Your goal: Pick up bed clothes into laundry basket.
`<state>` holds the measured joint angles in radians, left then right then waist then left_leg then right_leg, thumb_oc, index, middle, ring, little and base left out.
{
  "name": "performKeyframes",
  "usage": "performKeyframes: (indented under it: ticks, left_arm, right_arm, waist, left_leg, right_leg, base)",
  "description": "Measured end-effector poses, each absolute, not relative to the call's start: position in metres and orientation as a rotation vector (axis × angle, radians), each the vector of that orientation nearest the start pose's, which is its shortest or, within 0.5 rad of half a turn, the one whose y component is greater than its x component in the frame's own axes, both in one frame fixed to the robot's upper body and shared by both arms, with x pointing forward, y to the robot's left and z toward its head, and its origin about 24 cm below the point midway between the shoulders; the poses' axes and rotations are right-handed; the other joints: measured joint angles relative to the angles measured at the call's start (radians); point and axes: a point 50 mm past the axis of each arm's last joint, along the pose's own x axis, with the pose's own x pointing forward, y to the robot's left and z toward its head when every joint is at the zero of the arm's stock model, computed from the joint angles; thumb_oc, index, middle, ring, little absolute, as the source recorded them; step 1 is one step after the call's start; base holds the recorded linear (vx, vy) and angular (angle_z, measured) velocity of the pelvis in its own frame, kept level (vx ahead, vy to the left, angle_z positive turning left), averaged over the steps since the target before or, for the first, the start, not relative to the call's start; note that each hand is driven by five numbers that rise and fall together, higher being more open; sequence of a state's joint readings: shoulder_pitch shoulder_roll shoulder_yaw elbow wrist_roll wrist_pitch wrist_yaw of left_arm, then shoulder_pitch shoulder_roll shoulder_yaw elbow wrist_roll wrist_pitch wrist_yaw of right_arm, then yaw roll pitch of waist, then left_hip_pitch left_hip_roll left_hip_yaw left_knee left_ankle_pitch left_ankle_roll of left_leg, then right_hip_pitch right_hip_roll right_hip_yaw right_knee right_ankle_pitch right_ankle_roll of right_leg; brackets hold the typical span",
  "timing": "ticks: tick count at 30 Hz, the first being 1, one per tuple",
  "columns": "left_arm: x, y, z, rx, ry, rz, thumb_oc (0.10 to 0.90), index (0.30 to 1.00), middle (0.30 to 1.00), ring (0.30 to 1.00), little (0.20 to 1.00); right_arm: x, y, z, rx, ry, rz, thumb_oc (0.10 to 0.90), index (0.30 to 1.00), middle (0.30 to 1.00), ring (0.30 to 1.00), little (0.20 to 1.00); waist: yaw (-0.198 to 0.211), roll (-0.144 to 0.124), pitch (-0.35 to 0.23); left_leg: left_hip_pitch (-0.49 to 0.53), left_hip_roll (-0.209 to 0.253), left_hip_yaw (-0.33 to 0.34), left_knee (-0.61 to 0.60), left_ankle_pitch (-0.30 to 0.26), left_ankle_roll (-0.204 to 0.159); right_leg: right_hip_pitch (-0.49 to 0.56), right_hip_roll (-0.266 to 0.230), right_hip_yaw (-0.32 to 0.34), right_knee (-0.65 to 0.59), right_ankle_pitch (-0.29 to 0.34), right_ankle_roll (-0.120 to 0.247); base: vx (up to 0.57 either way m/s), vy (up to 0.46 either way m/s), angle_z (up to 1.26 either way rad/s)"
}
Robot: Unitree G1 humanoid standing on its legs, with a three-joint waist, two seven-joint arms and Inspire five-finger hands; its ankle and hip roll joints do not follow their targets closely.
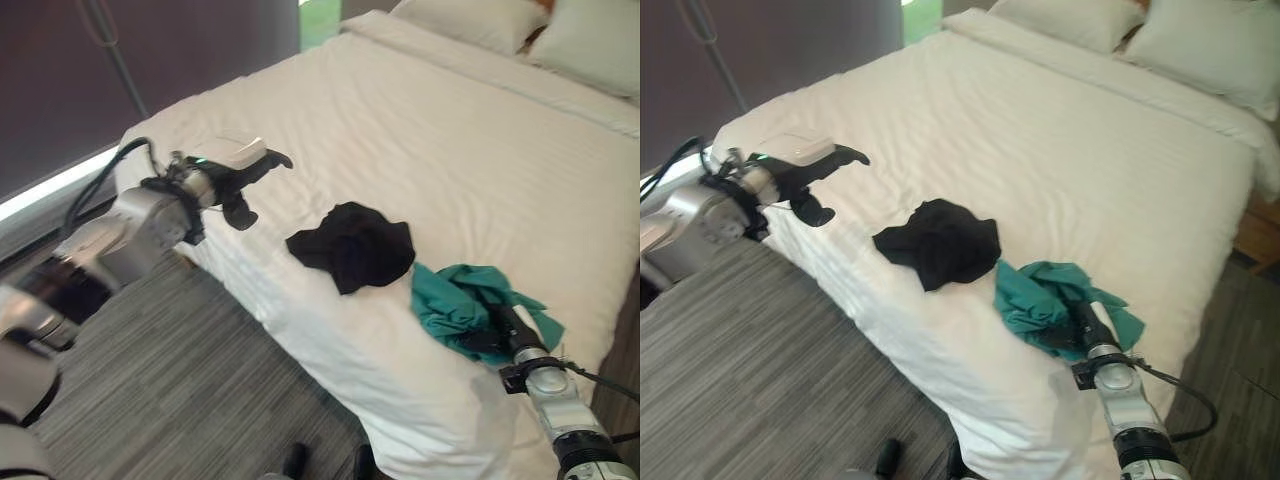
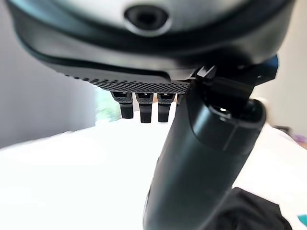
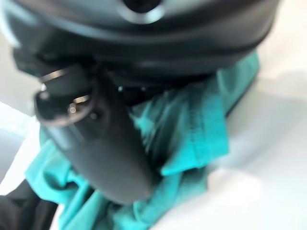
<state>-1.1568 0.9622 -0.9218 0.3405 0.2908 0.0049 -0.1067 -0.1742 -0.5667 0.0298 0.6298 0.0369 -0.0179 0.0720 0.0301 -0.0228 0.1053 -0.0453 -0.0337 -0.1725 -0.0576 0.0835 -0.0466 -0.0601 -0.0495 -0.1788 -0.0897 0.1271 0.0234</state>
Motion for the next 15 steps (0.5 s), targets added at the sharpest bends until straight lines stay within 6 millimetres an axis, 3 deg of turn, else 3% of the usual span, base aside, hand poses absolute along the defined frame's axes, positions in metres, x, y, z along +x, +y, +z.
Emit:
performKeyframes:
  ticks: [3, 7, 15]
  left_arm:
    - [0.382, 0.149, 0.241, 1.68, -0.369, -0.326, 0.8, 0.9, 0.9, 0.9, 0.9]
    - [0.393, 0.139, 0.229, 1.83, -0.334, -0.348, 0.8, 0.9, 0.9, 0.9, 0.9]
    - [0.406, 0.169, 0.208, 2.035, -0.151, -0.302, 0.8, 0.9, 0.9, 0.9, 0.9]
  right_arm:
    - [0.256, -0.294, -0.011, -0.49, 0.456, -0.03, 0.4, 0.3, 0.3, 0.3, 0.3]
    - [0.251, -0.282, -0.021, -0.455, 0.471, 0.017, 0.4, 0.3, 0.3, 0.3, 0.3]
    - [0.242, -0.272, -0.027, -0.39, 0.457, 0.03, 0.4, 0.3, 0.3, 0.3, 0.3]
  waist:
    - [-0.027, -0.017, -0.028]
    - [-0.058, -0.055, -0.054]
    - [-0.102, -0.128, -0.057]
  left_leg:
    - [0.002, 0.0, 0.028, -0.001, -0.01, 0.012]
    - [-0.017, 0.003, 0.06, -0.002, -0.016, 0.019]
    - [-0.052, 0.0, 0.131, -0.013, -0.02, 0.027]
  right_leg:
    - [-0.012, 0.01, 0.04, 0.0, 0.002, 0.001]
    - [-0.046, 0.016, 0.074, 0.0, 0.01, 0.0]
    - [-0.11, 0.013, 0.132, 0.0, 0.03, 0.01]
  base:
    - [-0.01, 0.012, -0.26]
    - [-0.04, 0.001, -0.28]
    - [-0.03, -0.003, -0.23]
